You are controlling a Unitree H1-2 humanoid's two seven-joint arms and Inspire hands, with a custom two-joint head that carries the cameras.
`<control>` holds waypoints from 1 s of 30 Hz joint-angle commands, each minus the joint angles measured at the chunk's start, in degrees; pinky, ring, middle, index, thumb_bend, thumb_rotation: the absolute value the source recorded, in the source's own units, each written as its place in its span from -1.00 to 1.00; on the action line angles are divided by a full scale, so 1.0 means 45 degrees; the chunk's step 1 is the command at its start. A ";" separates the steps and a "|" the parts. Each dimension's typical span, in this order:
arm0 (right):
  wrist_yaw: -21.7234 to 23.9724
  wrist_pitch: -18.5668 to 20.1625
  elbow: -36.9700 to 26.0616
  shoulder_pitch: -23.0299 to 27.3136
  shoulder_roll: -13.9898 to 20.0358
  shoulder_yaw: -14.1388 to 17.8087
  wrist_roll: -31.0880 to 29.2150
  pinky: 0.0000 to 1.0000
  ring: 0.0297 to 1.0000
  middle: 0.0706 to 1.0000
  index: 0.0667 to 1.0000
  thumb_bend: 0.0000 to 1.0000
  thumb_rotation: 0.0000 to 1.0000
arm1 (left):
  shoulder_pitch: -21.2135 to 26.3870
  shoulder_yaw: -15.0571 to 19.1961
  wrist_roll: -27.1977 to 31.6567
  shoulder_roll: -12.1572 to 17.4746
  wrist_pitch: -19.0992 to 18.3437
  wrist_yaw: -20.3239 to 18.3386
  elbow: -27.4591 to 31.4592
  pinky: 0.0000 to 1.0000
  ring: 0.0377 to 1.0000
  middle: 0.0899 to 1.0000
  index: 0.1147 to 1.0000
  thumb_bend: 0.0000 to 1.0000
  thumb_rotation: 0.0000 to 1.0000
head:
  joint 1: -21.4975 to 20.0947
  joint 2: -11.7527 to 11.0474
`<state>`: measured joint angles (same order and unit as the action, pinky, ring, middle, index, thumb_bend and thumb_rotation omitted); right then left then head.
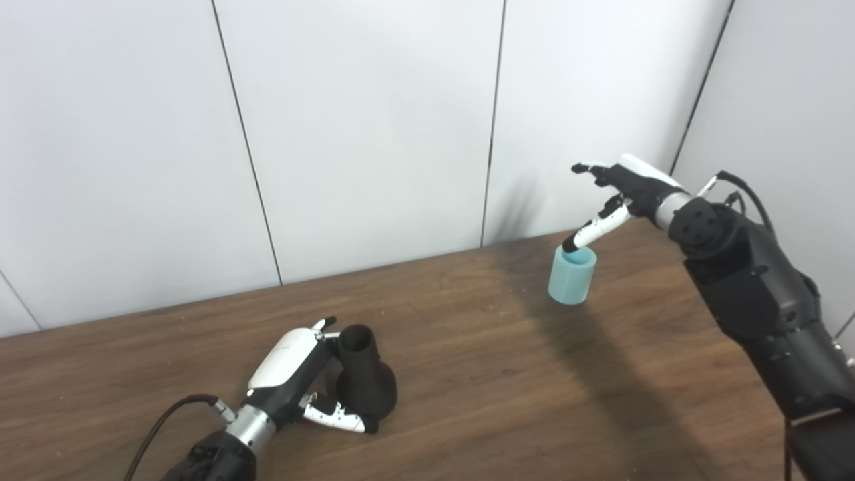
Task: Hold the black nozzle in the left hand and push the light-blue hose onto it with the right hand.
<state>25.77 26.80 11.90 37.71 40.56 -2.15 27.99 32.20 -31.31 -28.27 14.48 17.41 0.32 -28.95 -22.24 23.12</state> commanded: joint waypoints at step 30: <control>-0.0486 -0.0242 0.3514 0.1260 -0.0599 -0.1603 0.0587 0.53 0.75 0.78 0.76 0.73 -0.84 | -0.1426 -0.0630 -0.1040 0.0937 -0.0586 -0.1183 -0.1243 1.00 0.22 -0.13 -0.16 0.05 -1.00 | 0.0062 0.0259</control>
<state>25.72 26.60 28.13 40.54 36.42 -9.64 30.49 31.99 -31.19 -27.81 15.35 19.25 0.41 -29.38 -21.88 24.26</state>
